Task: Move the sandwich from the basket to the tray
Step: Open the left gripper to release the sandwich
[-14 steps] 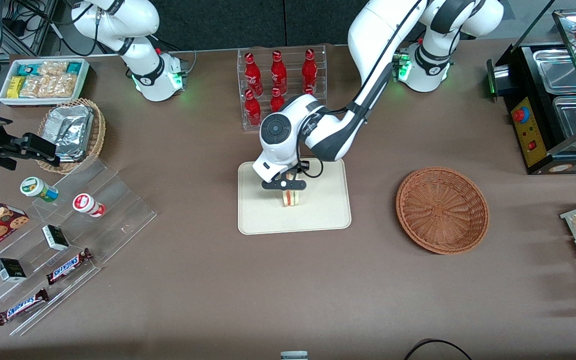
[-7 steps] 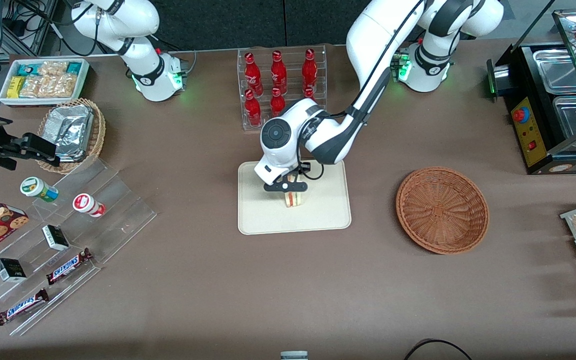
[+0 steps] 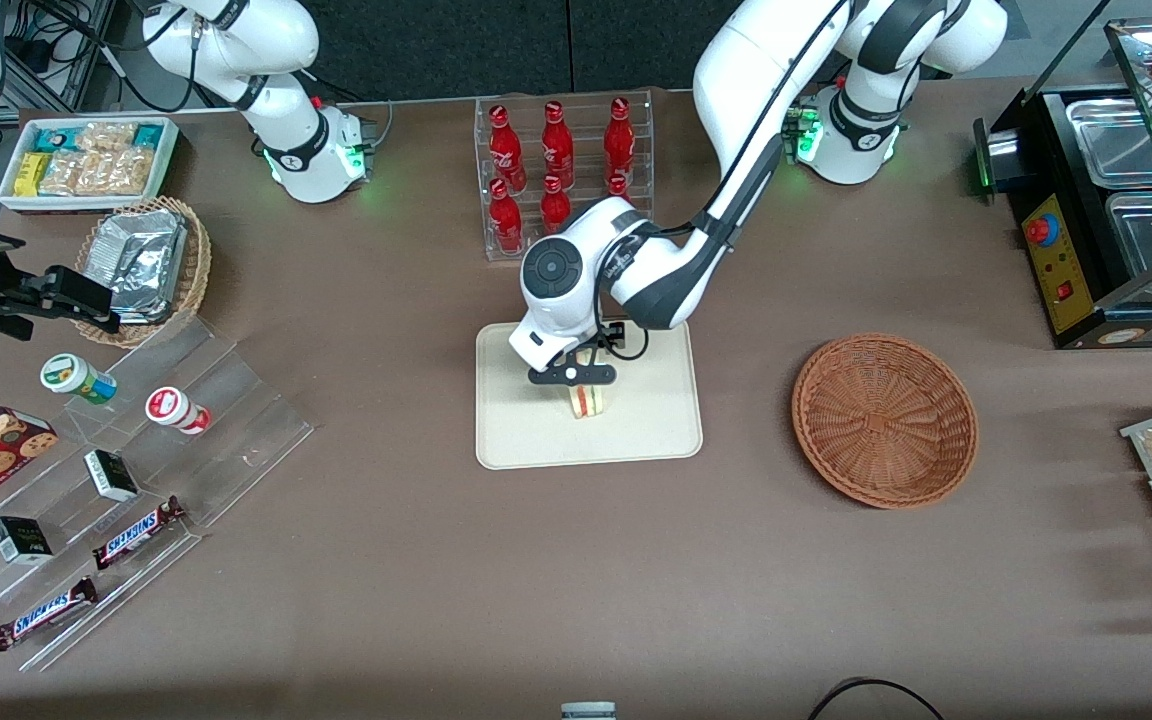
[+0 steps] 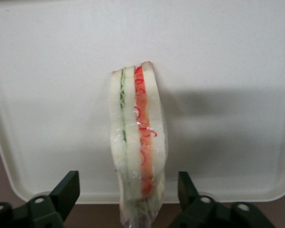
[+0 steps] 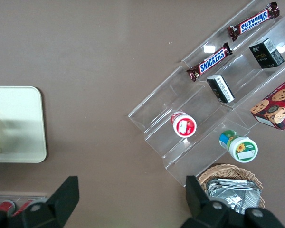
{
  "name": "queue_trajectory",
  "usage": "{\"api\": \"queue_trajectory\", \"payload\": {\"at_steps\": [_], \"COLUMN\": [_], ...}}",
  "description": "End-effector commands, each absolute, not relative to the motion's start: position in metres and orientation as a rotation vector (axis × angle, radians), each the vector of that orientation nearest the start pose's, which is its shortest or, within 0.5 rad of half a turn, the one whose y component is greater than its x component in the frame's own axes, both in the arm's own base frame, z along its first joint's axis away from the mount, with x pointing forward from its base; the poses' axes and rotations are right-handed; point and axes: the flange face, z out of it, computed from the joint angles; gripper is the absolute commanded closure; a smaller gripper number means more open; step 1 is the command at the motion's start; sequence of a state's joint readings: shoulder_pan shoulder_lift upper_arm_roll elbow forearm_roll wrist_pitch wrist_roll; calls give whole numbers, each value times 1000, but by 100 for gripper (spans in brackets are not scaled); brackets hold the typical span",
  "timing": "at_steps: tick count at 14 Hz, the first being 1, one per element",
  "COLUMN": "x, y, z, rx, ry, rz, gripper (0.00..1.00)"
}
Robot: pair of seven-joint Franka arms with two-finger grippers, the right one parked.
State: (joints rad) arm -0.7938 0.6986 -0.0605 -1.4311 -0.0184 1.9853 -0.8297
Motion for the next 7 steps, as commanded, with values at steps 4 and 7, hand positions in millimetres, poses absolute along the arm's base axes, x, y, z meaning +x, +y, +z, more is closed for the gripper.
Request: {"api": "queue_trajectory", "payload": {"at_steps": [4, 7], "x": [508, 529], "y": [-445, -384], "z": [417, 465], "rx": [-3036, -3010], "ry": [-237, -348], "rz": [194, 208], "gripper": [1, 1]}}
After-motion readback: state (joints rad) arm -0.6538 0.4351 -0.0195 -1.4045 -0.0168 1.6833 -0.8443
